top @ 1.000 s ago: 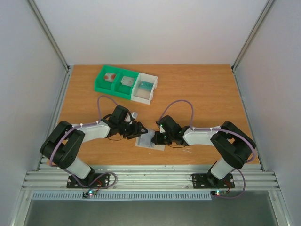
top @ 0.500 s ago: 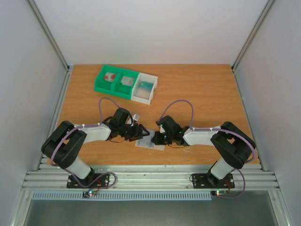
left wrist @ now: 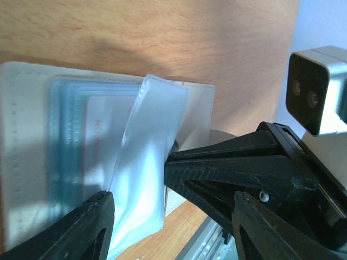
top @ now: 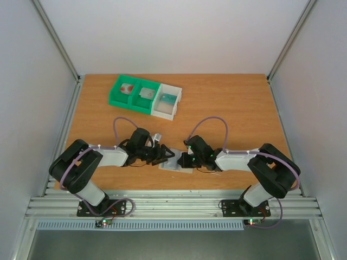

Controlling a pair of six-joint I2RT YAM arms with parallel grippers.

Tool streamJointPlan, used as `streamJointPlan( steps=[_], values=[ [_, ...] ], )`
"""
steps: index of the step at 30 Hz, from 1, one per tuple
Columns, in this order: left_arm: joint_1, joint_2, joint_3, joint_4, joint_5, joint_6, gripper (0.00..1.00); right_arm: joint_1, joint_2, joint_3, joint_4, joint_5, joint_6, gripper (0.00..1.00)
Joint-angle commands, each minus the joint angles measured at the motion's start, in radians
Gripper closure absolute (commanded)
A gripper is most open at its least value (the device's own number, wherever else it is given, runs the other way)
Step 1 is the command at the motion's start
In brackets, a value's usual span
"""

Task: Take the credit cards out of the card holder

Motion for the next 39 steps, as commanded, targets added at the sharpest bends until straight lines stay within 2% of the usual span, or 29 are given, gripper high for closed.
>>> streamJointPlan(
  steps=[1,5,11,17,21,26,28,31,33,39],
  values=[
    [-0.008,0.028,-0.05,0.245,0.029,-0.095,0.4,-0.004,-0.057,-0.058,0.03,0.06,0.02,0.91],
    [-0.008,0.063,-0.066,0.38,0.049,-0.182,0.41,-0.003,-0.105,-0.083,0.055,0.064,0.023,0.89],
    [-0.02,0.069,-0.053,0.372,0.037,-0.193,0.42,-0.003,-0.128,-0.063,-0.001,0.064,0.03,0.86],
    [-0.032,0.071,-0.052,0.373,0.022,-0.2,0.42,-0.003,-0.119,-0.045,-0.035,0.033,0.092,0.77],
    [-0.032,0.027,-0.058,0.323,-0.016,-0.201,0.42,-0.003,-0.074,-0.017,-0.041,0.017,0.11,0.73],
    [-0.028,-0.046,-0.05,0.172,-0.082,-0.166,0.42,-0.004,-0.014,0.038,-0.094,0.036,0.093,0.7],
    [-0.025,-0.083,-0.036,0.067,-0.122,-0.138,0.41,-0.004,0.007,0.051,-0.117,0.049,0.077,0.73],
    [-0.023,-0.12,-0.011,-0.018,-0.14,-0.096,0.37,-0.003,0.015,0.02,-0.106,0.071,0.061,0.86],
    [-0.021,-0.121,0.009,-0.038,-0.124,-0.077,0.36,-0.004,0.007,-0.014,-0.078,0.073,0.057,0.92],
    [-0.017,-0.09,0.091,-0.145,-0.138,0.011,0.32,-0.005,0.005,-0.057,0.033,0.04,0.051,0.96]
  ],
)
